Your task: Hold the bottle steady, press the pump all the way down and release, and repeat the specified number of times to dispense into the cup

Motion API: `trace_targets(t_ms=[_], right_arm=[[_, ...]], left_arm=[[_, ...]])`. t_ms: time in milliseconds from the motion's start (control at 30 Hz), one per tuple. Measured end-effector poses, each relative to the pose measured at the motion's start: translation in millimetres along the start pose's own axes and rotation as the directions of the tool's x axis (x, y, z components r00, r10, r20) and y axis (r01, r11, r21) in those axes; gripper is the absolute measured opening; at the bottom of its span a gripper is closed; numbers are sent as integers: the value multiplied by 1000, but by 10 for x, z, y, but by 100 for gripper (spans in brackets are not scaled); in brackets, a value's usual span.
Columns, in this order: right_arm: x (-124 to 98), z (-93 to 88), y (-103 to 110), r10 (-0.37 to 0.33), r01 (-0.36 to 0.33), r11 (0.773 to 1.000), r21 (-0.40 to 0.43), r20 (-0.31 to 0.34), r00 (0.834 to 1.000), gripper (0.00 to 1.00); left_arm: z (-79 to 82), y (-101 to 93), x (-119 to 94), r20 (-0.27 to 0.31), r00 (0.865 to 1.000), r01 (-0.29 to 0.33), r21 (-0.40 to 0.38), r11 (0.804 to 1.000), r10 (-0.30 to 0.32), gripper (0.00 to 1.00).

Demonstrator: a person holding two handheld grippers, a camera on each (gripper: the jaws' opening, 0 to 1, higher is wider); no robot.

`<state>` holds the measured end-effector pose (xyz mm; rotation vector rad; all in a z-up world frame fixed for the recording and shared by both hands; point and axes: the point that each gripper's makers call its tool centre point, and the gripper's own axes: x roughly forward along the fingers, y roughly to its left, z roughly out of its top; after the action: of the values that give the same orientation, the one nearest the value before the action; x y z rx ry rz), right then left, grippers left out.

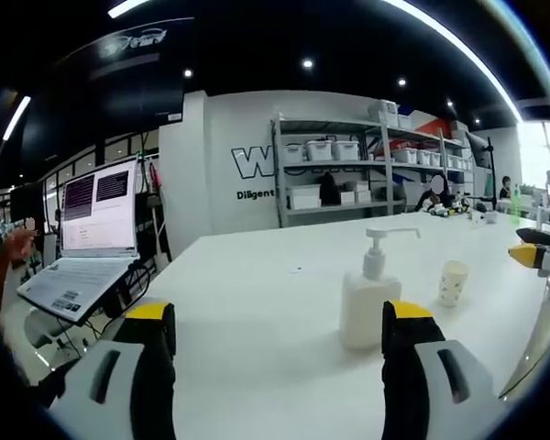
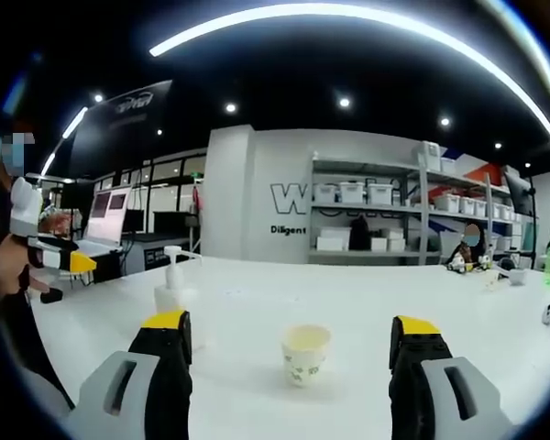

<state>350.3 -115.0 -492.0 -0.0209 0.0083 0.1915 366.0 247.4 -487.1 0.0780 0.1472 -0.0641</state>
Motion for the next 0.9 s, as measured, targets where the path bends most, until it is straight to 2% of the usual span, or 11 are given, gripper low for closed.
trace_targets(t_ms=[133, 367, 433, 500, 633, 700, 733, 767, 833, 867, 900], right_arm=[[25, -40, -11, 5, -5, 1000, 2, -15, 1000, 88], [106, -109, -38, 19, -21, 999, -33, -51, 999, 87], [146, -108, -38, 30, -32, 999, -34, -48, 998, 88], [205, -150, -32, 49, -52, 998, -43, -73, 996, 87], [295, -178, -50, 68, -75, 995, -69, -94, 993, 85], [324, -183, -74, 72, -81, 993, -86, -102, 992, 86], [338, -192, -84, 74, -84, 993, -88, -108, 991, 85], [353, -204, -91, 79, -90, 991, -96, -114, 990, 85], [372, -222, -103, 80, -93, 990, -106, -125, 989, 84], [379, -227, -102, 84, -97, 990, -99, -128, 988, 84], [386, -236, -108, 82, -96, 990, -101, -132, 988, 83]], left_arm=[[-33, -100, 83, -5, 998, 67, 17, 998, -67, 93], [-65, -104, 304, -8, 995, 102, 37, 994, -101, 92], [-116, -235, 420, -9, 984, 177, 47, 983, -177, 91], [-188, -238, 487, -31, 984, 177, 47, 983, -175, 91], [-282, -397, 612, -43, 960, 277, 28, 960, -276, 89], [-318, -420, 684, -50, 955, 293, 31, 956, -292, 89], [-314, -514, 707, -37, 937, 348, 18, 937, -347, 90], [-380, -460, 769, -65, 946, 320, 39, 947, -317, 88], [-381, -579, 802, -58, 922, 386, 57, 921, -383, 88], [-383, -534, 824, -58, 931, 364, 41, 930, -362, 87], [-400, -578, 842, -66, 919, 392, 46, 919, -388, 87]])
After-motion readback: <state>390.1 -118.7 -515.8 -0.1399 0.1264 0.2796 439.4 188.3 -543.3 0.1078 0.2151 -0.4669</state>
